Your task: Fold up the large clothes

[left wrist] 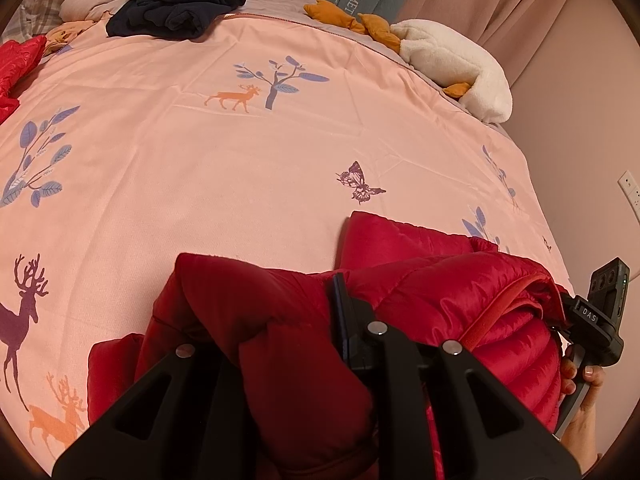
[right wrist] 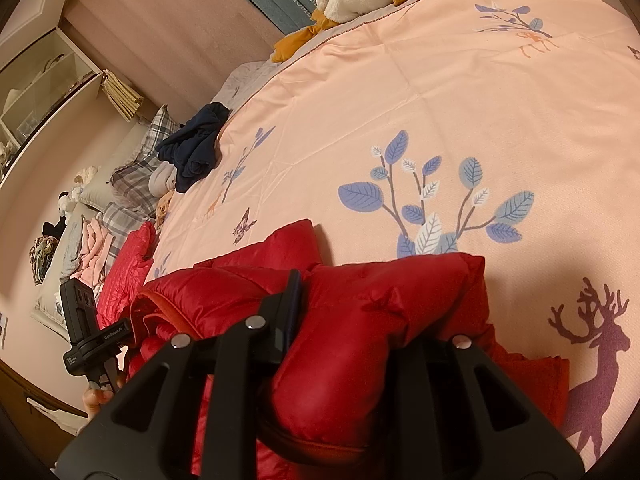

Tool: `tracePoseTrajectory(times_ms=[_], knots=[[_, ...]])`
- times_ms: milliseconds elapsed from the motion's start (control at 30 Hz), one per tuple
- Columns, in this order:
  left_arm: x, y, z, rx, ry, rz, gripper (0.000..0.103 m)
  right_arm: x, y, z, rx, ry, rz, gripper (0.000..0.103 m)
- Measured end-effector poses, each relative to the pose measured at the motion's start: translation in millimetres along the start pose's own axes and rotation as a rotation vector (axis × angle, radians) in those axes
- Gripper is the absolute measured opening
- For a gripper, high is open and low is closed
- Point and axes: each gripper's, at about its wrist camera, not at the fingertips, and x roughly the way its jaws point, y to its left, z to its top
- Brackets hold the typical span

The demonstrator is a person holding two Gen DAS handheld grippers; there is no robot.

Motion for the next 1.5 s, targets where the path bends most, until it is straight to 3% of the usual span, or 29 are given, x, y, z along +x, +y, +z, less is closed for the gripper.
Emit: tracePoseTrajectory(times_ms=[1067, 1500], knots=[[0.2, 2.5, 0.0, 0.001, 0.004, 0.001, 0.017, -0.3, 0.3, -2.0, 0.001, 0.003, -0.004, 0.022], [-3.6, -4.7, -2.8, -0.002, 0.006, 0.017, 0.022, -1.3, 7.2, -7.6, 0.007, 0.013, -0.053, 0.033]])
